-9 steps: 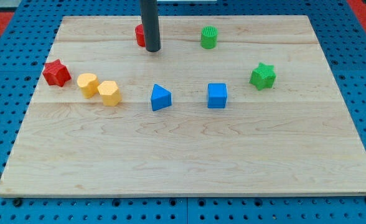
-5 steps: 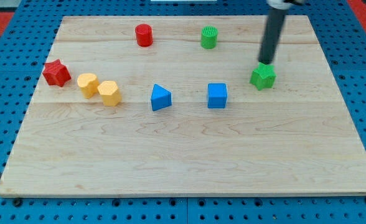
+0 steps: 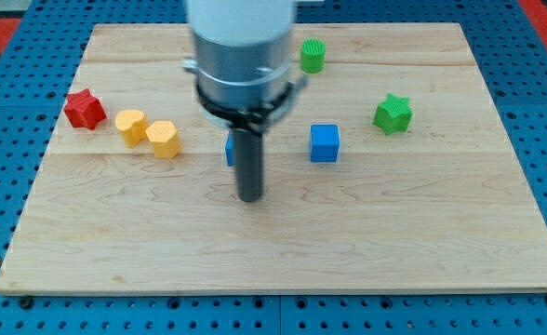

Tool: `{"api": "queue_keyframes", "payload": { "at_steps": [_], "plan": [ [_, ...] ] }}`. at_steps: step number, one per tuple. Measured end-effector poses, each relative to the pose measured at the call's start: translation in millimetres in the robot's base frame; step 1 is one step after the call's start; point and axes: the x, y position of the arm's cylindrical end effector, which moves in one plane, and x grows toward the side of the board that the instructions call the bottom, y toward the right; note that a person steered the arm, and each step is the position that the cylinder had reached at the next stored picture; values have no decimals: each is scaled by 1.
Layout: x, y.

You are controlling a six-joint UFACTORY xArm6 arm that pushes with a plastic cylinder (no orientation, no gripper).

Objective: Slide the yellow blocks into the red star

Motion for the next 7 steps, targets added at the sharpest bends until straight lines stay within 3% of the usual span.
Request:
{"api": "queue_keyframes", "payload": {
  "at_steps": [1, 2, 4, 7],
  "plan": [
    [-44, -39],
    [-54, -75],
    [-60, -135],
    [-44, -168]
  ]
}}
